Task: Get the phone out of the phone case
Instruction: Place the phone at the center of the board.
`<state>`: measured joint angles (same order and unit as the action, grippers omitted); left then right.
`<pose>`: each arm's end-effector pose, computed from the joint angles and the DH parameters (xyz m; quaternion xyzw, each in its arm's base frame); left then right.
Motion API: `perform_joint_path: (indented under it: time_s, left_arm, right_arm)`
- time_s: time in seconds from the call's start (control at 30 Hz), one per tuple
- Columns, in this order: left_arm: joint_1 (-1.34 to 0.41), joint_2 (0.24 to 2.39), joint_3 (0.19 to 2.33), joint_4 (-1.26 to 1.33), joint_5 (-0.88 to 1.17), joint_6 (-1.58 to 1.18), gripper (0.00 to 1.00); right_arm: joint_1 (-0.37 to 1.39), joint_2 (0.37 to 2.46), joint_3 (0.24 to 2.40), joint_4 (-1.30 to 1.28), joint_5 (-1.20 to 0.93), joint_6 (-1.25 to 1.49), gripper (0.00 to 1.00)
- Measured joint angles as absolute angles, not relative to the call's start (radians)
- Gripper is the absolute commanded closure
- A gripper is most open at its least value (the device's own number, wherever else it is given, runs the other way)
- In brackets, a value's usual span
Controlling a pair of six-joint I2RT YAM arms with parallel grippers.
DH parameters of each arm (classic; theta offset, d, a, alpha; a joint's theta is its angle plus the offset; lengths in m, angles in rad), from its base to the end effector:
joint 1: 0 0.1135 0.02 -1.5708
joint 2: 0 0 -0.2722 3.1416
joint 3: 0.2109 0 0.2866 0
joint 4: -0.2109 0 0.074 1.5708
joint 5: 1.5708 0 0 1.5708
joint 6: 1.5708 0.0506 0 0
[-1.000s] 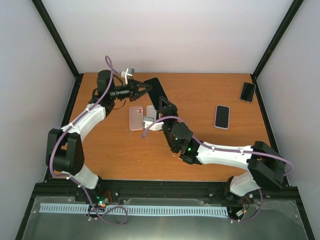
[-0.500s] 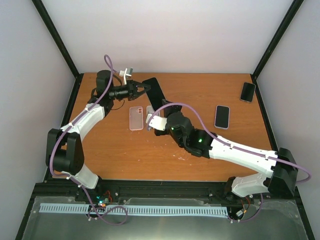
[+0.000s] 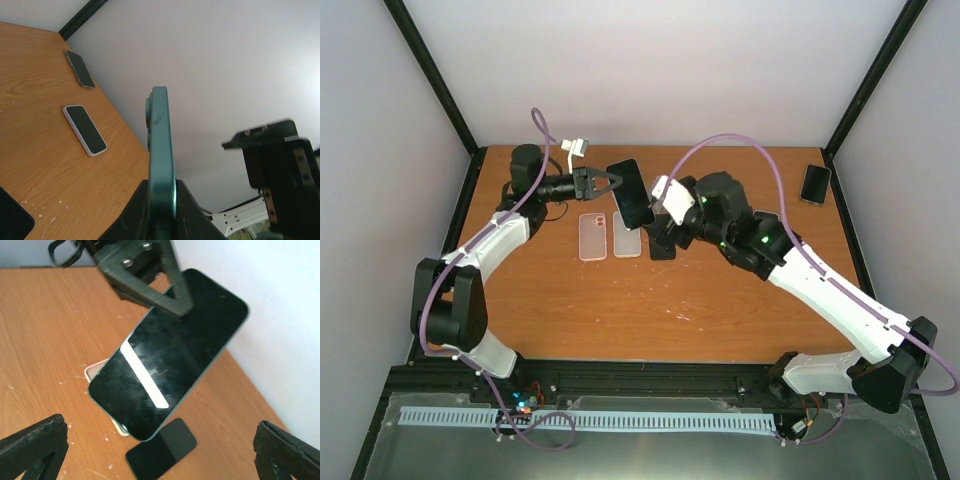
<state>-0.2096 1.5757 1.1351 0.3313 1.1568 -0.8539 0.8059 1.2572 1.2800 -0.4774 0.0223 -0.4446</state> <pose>0.3759 -0.1273 0.3101 0.1487 0.7070 -0.6343 0.2753 0.2271 0.2350 0.3841 -0.4917 0.6912 0.0858 0.5226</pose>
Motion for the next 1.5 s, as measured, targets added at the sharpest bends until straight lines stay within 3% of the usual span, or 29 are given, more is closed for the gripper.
perform_joint_path:
  time_s: [0.37,0.77,1.13,1.37,1.5]
  left_arm:
    - [-0.220,1.525,1.049,0.528,1.205,-0.879,0.99]
    - [-0.263,1.514,1.049,0.608,1.227,-0.900,0.99]
    - [-0.293,1.526,1.049,0.664,1.235,-0.937,0.99]
    - [-0.293,1.537,1.049,0.673,1.231,-0.957,1.00]
    - [-0.294,1.538,1.049,0.700,1.231,-0.976,0.99]
  right_arm:
    - [0.517,1.314,1.336,-0.517,-0.476,-0.072,0.20]
    - [0.498,1.343,1.264,-0.404,-0.751,0.167,0.36]
    - [0.470,1.385,1.246,-0.324,-0.806,0.281,0.72]
    - [0.449,1.385,1.235,-0.297,-0.837,0.314,0.63]
    - [0.448,1.388,1.235,-0.286,-0.868,0.334,0.64]
